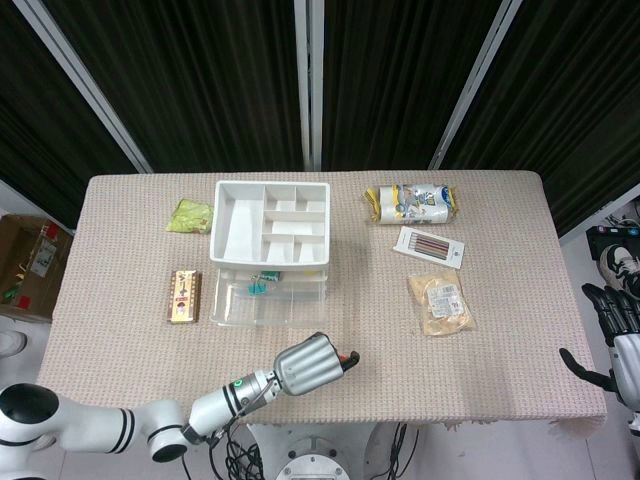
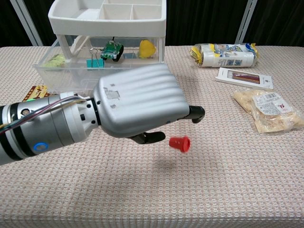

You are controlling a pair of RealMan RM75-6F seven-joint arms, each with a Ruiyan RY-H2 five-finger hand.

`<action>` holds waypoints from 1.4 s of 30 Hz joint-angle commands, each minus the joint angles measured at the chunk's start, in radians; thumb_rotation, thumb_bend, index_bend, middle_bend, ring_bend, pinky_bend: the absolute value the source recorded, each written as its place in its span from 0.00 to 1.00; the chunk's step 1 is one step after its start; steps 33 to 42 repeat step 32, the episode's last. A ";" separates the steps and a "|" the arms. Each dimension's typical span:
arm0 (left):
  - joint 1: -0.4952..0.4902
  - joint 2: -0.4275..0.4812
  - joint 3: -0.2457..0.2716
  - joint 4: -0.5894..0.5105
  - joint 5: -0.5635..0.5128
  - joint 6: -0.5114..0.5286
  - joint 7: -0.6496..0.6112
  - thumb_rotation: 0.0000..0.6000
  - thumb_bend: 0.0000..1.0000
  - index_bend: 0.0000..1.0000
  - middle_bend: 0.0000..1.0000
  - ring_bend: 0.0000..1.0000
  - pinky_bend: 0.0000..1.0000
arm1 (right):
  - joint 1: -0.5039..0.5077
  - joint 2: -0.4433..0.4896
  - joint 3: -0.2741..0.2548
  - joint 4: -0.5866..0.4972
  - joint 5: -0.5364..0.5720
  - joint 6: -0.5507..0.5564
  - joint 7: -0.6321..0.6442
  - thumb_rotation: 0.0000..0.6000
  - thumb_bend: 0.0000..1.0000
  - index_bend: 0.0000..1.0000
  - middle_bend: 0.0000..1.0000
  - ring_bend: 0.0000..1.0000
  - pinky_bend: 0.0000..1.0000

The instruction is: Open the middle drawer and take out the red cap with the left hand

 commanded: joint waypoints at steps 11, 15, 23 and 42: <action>0.212 0.234 -0.099 -0.211 0.053 0.473 -0.249 1.00 0.15 0.22 0.70 0.78 1.00 | 0.004 0.002 0.003 0.008 -0.005 0.002 0.019 1.00 0.17 0.00 0.09 0.00 0.04; 0.343 0.382 -0.121 -0.275 -0.101 0.579 -0.365 1.00 0.14 0.28 0.64 0.70 0.95 | 0.011 0.002 0.000 0.015 -0.014 -0.006 0.029 1.00 0.17 0.00 0.09 0.00 0.04; 0.543 0.554 -0.066 -0.181 -0.392 0.555 -0.650 1.00 0.10 0.29 0.33 0.32 0.30 | 0.030 -0.001 -0.004 0.030 -0.028 -0.026 0.042 1.00 0.17 0.00 0.08 0.00 0.04; 0.715 0.506 0.043 -0.015 -0.373 0.588 -0.816 1.00 0.10 0.27 0.28 0.25 0.24 | 0.050 -0.034 -0.006 0.028 -0.024 -0.057 0.025 1.00 0.17 0.00 0.08 0.00 0.04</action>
